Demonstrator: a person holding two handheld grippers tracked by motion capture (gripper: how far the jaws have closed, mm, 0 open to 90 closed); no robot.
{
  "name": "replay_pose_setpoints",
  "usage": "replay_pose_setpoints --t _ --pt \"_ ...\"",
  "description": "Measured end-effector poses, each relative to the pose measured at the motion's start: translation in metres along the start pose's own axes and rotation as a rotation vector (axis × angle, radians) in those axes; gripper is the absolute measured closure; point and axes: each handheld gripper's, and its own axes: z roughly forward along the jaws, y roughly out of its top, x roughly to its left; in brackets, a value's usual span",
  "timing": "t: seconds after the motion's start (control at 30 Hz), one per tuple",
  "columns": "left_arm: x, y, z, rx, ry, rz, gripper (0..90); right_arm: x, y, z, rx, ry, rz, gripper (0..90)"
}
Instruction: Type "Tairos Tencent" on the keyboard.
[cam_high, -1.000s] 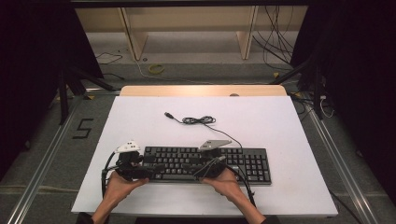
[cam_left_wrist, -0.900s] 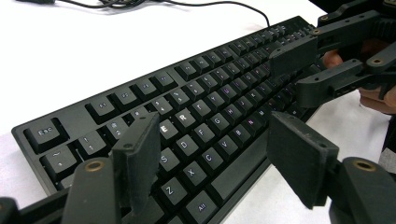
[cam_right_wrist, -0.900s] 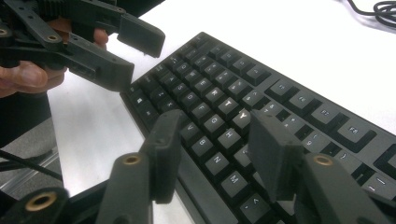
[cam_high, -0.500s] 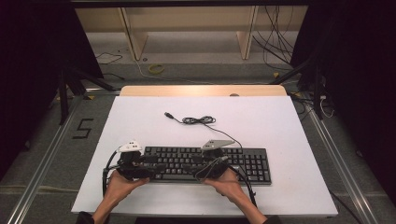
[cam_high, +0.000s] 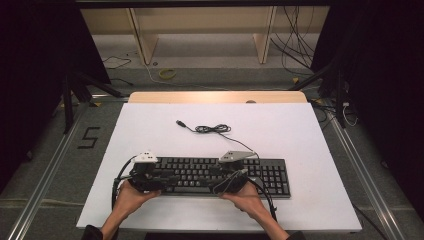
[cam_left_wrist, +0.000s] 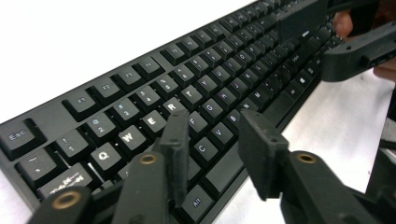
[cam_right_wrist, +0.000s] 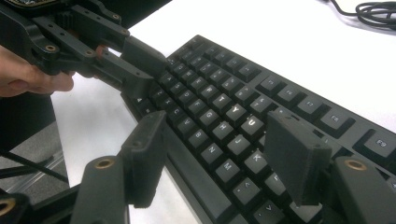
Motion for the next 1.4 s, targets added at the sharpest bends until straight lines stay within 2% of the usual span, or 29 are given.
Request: replay_pose_setpoints --t 0.3,0.6,0.8,1.1,1.4 --pt "-0.004 0.003 0.008 0.055 0.004 0.039 79.7 -0.001 -0.003 -0.006 -0.016 0.008 0.005 36.6" --pt "-0.007 0.004 0.019 0.109 0.014 0.067 88.7 0.001 -0.004 -0.009 -0.023 0.011 -0.003 36.2" --pt "-0.007 0.004 0.025 0.136 0.030 0.079 89.0 0.001 -0.004 -0.010 -0.027 0.014 -0.001 36.2" --pt "-0.005 0.003 0.030 0.143 0.035 0.065 89.0 0.001 -0.006 -0.009 -0.025 0.017 0.001 36.4" --pt "-0.003 0.001 0.032 0.156 0.032 0.073 89.3 0.002 -0.005 -0.010 -0.026 0.017 -0.001 36.6"
